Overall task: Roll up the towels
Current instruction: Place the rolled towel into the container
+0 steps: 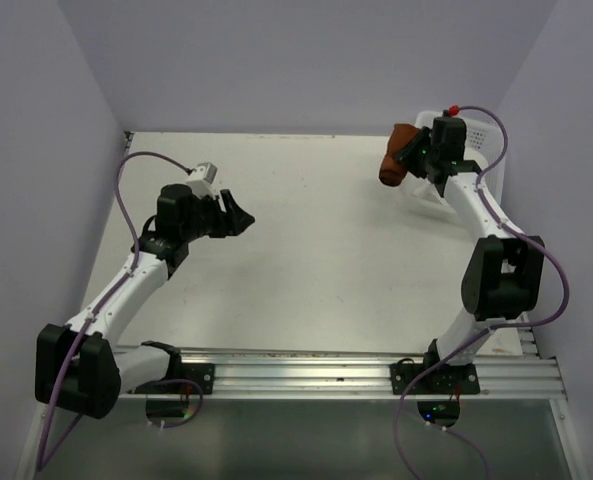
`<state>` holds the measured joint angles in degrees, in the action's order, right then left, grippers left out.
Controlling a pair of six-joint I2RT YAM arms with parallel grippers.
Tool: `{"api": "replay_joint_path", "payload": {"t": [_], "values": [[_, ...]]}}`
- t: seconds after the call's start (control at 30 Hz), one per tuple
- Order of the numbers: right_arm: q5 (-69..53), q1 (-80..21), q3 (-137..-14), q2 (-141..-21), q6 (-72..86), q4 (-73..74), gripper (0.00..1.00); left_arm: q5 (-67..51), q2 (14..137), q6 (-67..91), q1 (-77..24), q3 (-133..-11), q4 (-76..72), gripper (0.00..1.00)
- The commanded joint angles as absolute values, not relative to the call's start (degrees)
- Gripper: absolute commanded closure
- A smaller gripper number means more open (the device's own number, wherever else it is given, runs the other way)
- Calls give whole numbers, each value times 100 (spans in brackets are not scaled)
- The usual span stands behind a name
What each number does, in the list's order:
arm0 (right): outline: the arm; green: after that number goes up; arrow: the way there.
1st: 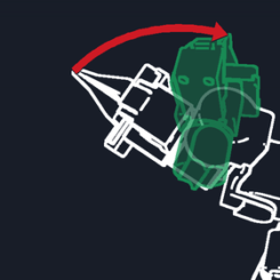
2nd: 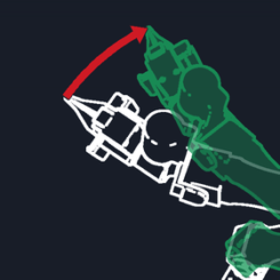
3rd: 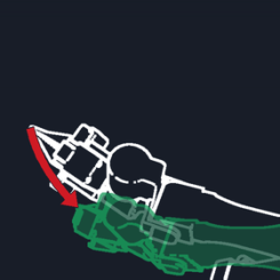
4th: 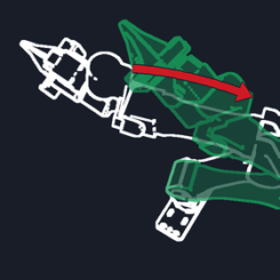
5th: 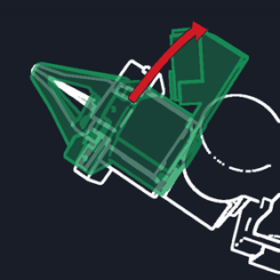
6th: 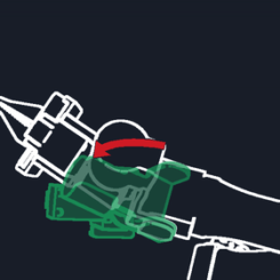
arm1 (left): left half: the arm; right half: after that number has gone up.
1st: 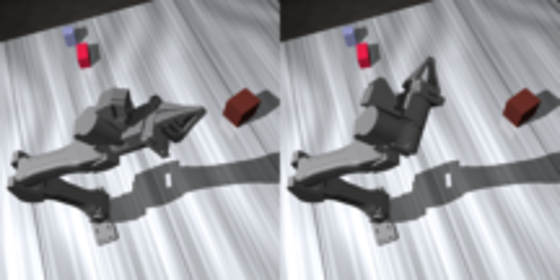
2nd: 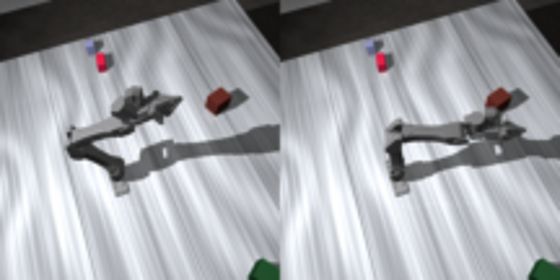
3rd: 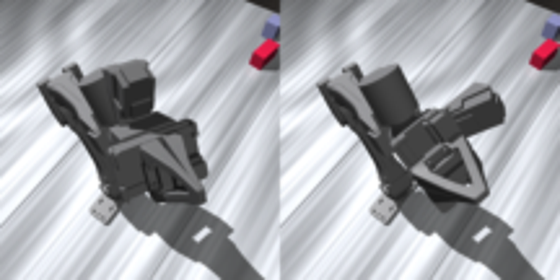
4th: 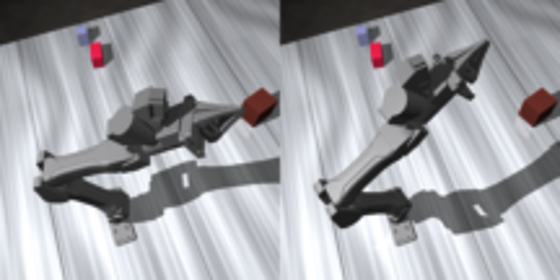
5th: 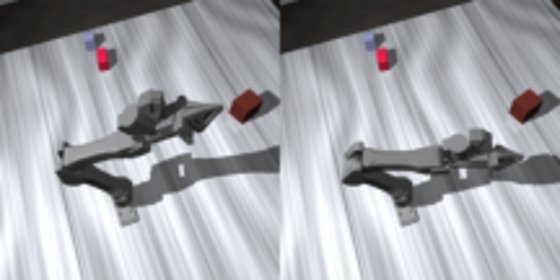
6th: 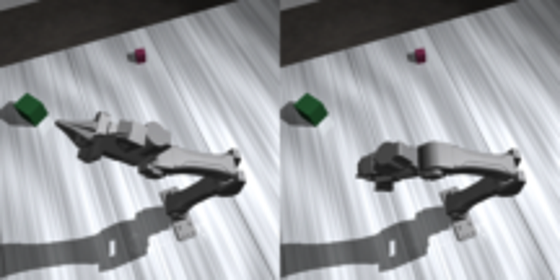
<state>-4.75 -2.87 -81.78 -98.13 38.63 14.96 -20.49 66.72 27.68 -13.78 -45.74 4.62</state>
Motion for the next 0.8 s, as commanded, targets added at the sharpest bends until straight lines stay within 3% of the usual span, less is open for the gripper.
{"api": "replay_joint_path", "payload": {"t": [0.0,0.63,0.77], "values": [[-221,-124,-8490,-9966,3999,1091,99,-2425,6855,2488,-1301,-4561,229,39],[1633,-26,-7014,-9870,3472,-1571,97,-2813,7418,2452,-1301,-4667,219,41],[1556,272,-6733,-9931,3673,-1933,94,-2883,7506,2470,-1301,-4693,193,41]]}}
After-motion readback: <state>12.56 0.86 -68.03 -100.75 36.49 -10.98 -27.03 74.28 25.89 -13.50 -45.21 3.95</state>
